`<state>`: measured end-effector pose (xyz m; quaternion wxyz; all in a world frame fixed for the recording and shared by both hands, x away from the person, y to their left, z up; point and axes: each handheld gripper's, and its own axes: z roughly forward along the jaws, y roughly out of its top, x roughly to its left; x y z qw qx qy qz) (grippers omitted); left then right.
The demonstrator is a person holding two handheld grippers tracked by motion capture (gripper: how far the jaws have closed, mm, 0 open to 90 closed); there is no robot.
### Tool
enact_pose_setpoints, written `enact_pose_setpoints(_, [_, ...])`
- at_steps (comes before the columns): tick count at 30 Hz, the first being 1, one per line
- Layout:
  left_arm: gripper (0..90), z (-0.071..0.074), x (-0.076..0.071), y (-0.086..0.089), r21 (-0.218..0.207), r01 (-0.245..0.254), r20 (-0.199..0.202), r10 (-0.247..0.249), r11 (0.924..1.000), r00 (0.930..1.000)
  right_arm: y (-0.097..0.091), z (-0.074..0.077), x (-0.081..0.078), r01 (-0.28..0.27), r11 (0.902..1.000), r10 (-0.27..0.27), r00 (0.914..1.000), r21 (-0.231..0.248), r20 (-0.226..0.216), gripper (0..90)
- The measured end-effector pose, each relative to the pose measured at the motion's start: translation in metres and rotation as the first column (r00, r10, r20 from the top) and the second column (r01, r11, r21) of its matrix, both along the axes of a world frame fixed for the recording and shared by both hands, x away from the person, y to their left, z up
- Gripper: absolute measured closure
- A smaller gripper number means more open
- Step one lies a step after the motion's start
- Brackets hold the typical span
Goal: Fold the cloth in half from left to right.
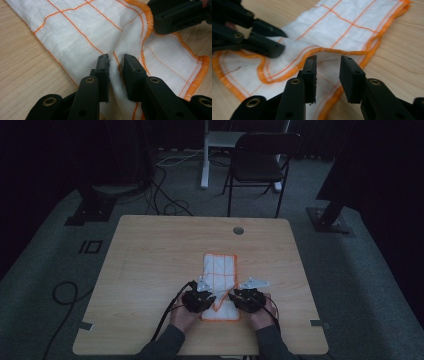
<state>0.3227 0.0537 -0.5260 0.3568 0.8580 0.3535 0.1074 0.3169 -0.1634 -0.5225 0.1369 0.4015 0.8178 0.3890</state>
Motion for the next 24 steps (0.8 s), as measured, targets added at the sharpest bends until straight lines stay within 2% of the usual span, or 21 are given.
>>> enact_pose_setpoints(10, [74.3,0.000,-0.001,-0.001,0.003,0.000,0.007,0.000,1.0000,1.0000,0.014,-0.002,0.000,-0.085,0.9964,0.085,0.9963,-0.004,-0.014,73.0])
enact_pose_setpoints(12, [73.3,0.001,-0.001,-0.001,0.003,0.000,0.007,0.000,1.0000,1.0000,0.017,-0.002,0.000,-0.091,0.9958,0.091,0.9958,-0.009,-0.006,80.0])
enact_pose_setpoints(14, [70.0,0.002,-0.001,0.000,-0.001,0.009,0.006,-0.009,1.0000,0.9999,0.017,0.001,-0.001,-0.082,0.9966,0.082,0.9966,-0.006,0.000,87.4])
enact_pose_setpoints(15, [67.4,0.004,-0.002,0.000,-0.009,0.017,0.010,-0.017,0.9998,0.9998,0.016,0.002,-0.001,-0.082,0.9966,0.082,0.9966,-0.003,0.005,88.2])
enact_pose_setpoints(18, [62.7,0.009,-0.006,0.000,-0.029,0.035,0.026,-0.034,0.9990,0.9991,0.011,0.008,-0.004,-0.078,0.9969,0.077,0.9970,0.016,0.007,88.5])
enact_pose_setpoints(22, [61.4,0.017,-0.009,-0.001,-0.057,0.055,0.050,-0.053,0.9968,0.9973,0.003,0.012,-0.007,-0.061,0.9973,0.061,0.9981,0.040,0.008,88.5])
enact_pose_setpoints(24, [61.2,0.019,-0.010,-0.002,-0.054,0.064,0.060,-0.061,0.9965,0.9963,-0.001,0.014,-0.008,-0.055,0.9975,0.054,0.9985,0.044,0.011,88.4])
